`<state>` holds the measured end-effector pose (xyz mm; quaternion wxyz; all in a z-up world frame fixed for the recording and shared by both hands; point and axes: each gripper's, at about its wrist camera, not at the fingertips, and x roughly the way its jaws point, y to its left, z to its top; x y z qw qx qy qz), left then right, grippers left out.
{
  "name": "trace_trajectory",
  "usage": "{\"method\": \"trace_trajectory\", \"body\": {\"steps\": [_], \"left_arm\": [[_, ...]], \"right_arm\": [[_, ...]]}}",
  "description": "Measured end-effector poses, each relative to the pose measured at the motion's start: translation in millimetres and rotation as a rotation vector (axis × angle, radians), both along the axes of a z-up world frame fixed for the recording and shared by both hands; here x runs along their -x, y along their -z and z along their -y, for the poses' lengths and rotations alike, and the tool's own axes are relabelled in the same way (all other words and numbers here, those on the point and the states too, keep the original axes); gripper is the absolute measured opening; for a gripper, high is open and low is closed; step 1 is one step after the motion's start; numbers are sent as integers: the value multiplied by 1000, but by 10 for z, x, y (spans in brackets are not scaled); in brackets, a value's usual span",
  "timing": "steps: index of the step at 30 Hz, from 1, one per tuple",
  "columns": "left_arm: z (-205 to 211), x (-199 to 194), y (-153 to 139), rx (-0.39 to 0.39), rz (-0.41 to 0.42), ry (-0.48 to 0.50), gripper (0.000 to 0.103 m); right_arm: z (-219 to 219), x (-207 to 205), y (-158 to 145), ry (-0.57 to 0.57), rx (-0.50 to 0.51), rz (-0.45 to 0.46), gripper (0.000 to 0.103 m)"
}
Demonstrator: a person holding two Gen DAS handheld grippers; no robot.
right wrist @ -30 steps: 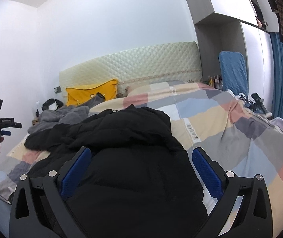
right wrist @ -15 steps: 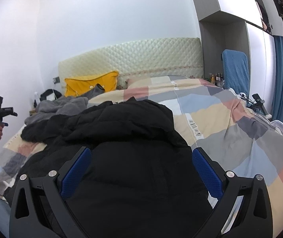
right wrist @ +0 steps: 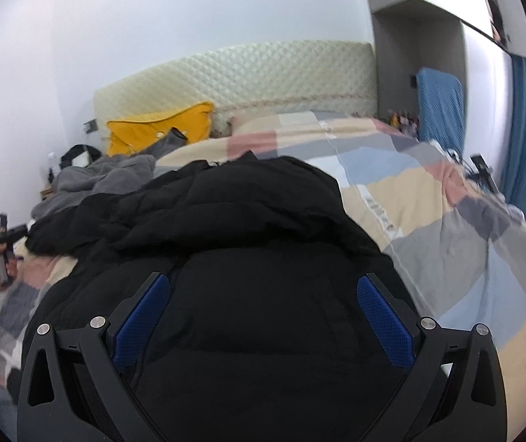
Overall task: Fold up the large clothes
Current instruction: 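Reach the left gripper to the other sleeve cuff and grasp it, then lift the gripped sleeve up off the bed with the left gripper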
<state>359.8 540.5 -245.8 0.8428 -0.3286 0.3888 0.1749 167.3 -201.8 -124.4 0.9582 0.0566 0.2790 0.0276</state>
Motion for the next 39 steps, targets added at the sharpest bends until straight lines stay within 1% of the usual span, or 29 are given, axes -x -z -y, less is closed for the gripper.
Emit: {"method": "trace_trajectory", "body": {"steps": [2,3,4,6,9,11,13,14,15,16,18,20,22,24,28,29,33,35,37,38,39], "left_arm": [[-81,-84,119,36,29,9,102],[-97,-143,136,15,38,18,102],[-117,-203,126,-22,50,26,102],[-175,-289,110,-51,70,32,99],[-338,-389,128,-16,115,-13,91],[-418,-412,143,15,140,-59,90],[-455,-415,152,43,157,-116,85],[-449,-412,136,48,162,-136,77],[-442,-397,134,53,159,-145,65],[-437,-385,112,61,155,-153,58],[-419,-342,47,72,153,-162,27],[-365,-296,-120,54,147,-167,14],[-295,-265,-339,0,131,-178,11],[-227,-179,-581,-38,150,-187,8],[-102,-1,-1056,-78,159,-211,6],[-78,42,-1145,-85,163,-216,5],[162,218,-1583,-160,188,-216,5],[306,298,-1803,-194,200,-210,5],[404,343,-1962,-211,205,-199,4],[479,373,-2087,-223,212,-191,4],[523,395,-2146,-224,218,-189,4]], "right_arm": [[-61,-54,10,15,5,-3,103],[-89,-77,19,20,9,-6,103],[-120,-108,30,28,18,-11,103],[-174,-140,33,51,48,-9,103],[-215,-173,10,78,73,2,103],[-206,-206,-11,88,61,2,103],[-193,-240,-26,88,32,-6,103],[-191,-250,-26,83,22,-14,103],[-195,-252,-25,77,20,-19,103],[-201,-243,-27,72,24,-19,103],[-209,-218,-38,63,29,-16,103],[-180,-151,-79,63,18,6,103],[-140,-85,-147,68,12,45,103],[-114,-31,-187,54,12,62,103],[-71,66,-226,22,8,83,103],[-61,85,-224,4,4,83,103],[-43,130,-179,-52,29,64,103],[-14,139,-160,-77,7,49,103],[2,159,-158,-92,4,46,103],[3,173,-160,-97,9,49,103],[-2,189,-163,-104,27,55,103]]}}
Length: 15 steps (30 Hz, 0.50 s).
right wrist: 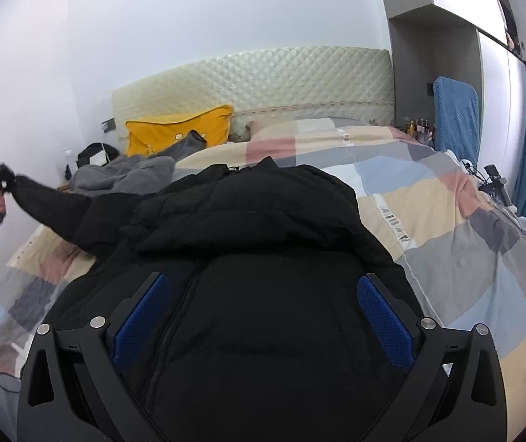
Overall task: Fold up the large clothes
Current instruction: 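Lift the gripped sleeve up off the bed with the left gripper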
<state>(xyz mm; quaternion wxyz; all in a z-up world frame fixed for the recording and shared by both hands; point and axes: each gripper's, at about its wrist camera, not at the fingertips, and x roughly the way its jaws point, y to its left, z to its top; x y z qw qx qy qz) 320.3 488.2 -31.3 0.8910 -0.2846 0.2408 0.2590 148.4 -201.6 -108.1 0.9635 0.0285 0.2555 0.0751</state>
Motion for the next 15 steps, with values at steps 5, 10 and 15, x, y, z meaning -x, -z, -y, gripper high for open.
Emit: {"method": "trace_trajectory", "body": {"steps": [5,10,15], "left_arm": [[489,29,-562,-56,42,47,4],[1095,-13,-1049,-159,49,111,4],[1633,51,-1433,-173,112,154,4]], "right_arm": [[17,138,-39,-43,62,48,103],[190,161,-83,-58,17,62,103],[428,154,-162,-40,-31,92,103]]}}
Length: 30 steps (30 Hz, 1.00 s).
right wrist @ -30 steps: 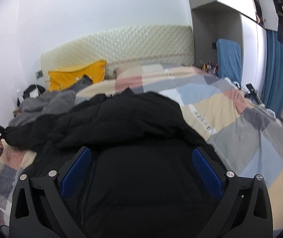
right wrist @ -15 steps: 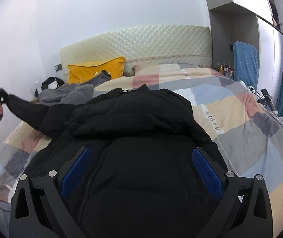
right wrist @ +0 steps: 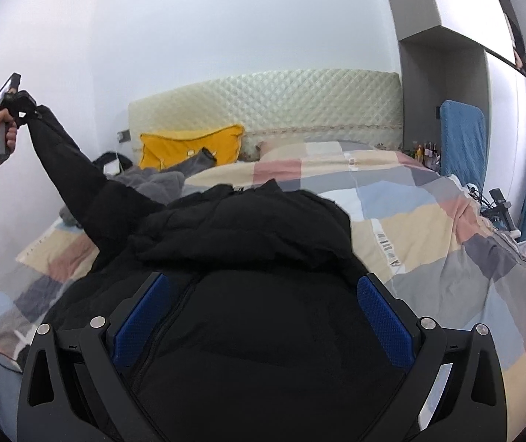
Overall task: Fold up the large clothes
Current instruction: 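Lift the gripped sleeve up off the bed with the left gripper, then lay the sleeve across the jacket body and open the left gripper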
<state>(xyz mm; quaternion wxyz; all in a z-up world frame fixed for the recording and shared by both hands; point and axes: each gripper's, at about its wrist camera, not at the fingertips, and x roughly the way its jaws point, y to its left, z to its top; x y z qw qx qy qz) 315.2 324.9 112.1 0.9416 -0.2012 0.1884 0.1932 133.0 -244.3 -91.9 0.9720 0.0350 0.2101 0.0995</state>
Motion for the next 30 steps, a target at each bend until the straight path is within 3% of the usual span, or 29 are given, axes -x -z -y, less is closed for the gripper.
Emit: {"method": "trace_trajectory", "body": {"steps": [11,15,19,23,30], "left_arm": [[1297,-56,-501,-108,30,122,4],[1827,-136,-570,-179,15,189,4],[2345,-217,-517,-222,3,271,4],[2858,-246,-408,-237,32,359,4],[3672,-470,-91,-252,-7,490,4]], "right_arm": [[392,161,0,8,-98,16,103],[389,182,-40,10,-67,35,103],[493,181,-70,26,-75,50,103],[566,144,-86,73,-17,49,103],[780,42,-70,99,-62,40,103]]}}
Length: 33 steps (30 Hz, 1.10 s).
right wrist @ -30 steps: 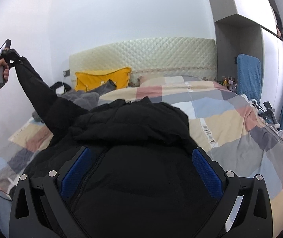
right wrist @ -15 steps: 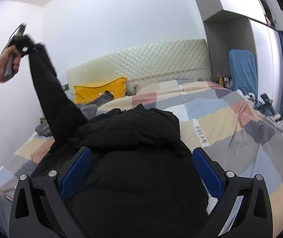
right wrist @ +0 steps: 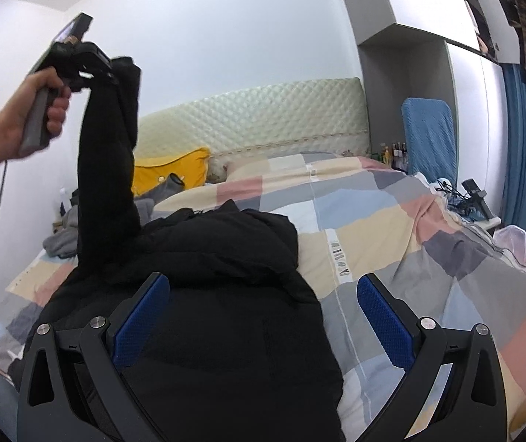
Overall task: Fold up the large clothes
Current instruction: 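Lay the sleeve across the jacket body and open the left gripper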
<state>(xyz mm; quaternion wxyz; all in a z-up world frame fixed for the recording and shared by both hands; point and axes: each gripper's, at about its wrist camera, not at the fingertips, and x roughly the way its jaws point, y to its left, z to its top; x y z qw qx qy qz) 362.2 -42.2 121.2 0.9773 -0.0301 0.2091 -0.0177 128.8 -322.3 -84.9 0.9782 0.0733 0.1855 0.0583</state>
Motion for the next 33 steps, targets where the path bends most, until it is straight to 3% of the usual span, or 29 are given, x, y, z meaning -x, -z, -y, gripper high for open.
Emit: {"method": "trace_trajectory", "body": {"steps": [5,12,17,23,29,33], "left_arm": [[508,-105,273,-36,-10,80,5],[945,-244,745,-20,-73,180,5],[1284,-256,1166,-106,-77,247,5],[1597,-462,1923,-80,-257,332,5],[1886,-631,2625,-207,-390,318,6],[1979,-685,2814,-244,-435,292,6]], "right_arm": [[101,-107,-29,24,4,21,103],[199,-261,42,44,-27,-3,103],[236,-302,91,79,-34,-28,103],[323,-406,213,108,-66,-77,103],[412,-525,367,150,-86,-122,103],[420,-595,433,162,-77,-136,103]]}}
